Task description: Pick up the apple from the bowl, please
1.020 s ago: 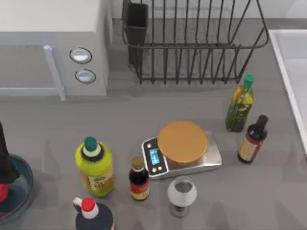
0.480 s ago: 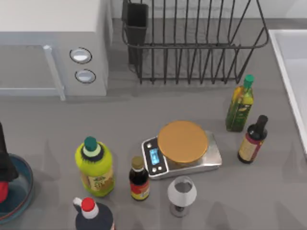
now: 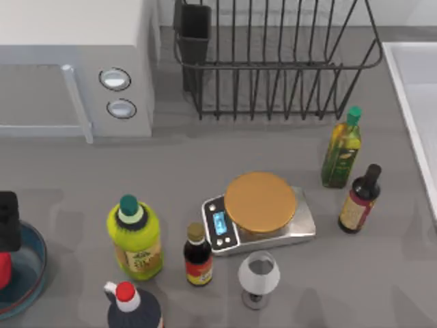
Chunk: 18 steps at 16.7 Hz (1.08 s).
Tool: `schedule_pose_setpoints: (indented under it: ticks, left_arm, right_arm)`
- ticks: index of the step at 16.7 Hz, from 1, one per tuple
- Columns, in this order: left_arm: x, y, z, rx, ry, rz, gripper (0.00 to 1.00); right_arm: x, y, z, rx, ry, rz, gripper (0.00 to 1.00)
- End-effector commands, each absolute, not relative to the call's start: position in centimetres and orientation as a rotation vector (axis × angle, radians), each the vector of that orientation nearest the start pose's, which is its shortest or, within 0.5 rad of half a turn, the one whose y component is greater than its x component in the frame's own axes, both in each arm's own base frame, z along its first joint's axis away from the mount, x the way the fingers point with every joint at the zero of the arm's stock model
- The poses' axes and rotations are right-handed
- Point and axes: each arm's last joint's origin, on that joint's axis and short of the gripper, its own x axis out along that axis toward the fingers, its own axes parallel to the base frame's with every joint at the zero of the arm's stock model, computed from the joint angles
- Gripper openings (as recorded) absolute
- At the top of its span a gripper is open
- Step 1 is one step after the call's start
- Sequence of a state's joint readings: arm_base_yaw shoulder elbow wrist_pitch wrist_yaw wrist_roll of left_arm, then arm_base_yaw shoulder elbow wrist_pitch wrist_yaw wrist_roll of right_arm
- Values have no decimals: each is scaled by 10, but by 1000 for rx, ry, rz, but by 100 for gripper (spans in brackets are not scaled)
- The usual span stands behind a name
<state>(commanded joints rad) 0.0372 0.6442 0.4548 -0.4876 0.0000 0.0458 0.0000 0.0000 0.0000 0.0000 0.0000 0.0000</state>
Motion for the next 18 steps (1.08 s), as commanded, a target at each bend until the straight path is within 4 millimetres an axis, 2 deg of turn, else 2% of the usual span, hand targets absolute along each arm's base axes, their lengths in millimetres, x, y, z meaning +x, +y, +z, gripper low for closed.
schedule_pose_setpoints:
  ticks: [4, 7, 10, 13, 18]
  left_arm:
    - [186, 11, 216, 33, 1068, 13, 100]
    - [217, 16, 210, 27, 1321, 2, 100]
    - [239, 20, 203, 20, 1494, -10, 100]
    - [249, 22, 199, 16, 1568, -15, 100]
    - [249, 21, 199, 19, 1568, -19, 100]
  right_arm:
    - [106, -1, 160, 0, 0, 0, 100]
    - [106, -1, 160, 0, 0, 0, 100]
    - [106, -1, 160, 0, 0, 0, 100]
    - [106, -1, 160, 0, 0, 0, 100]
    - [106, -1, 160, 0, 0, 0, 100]
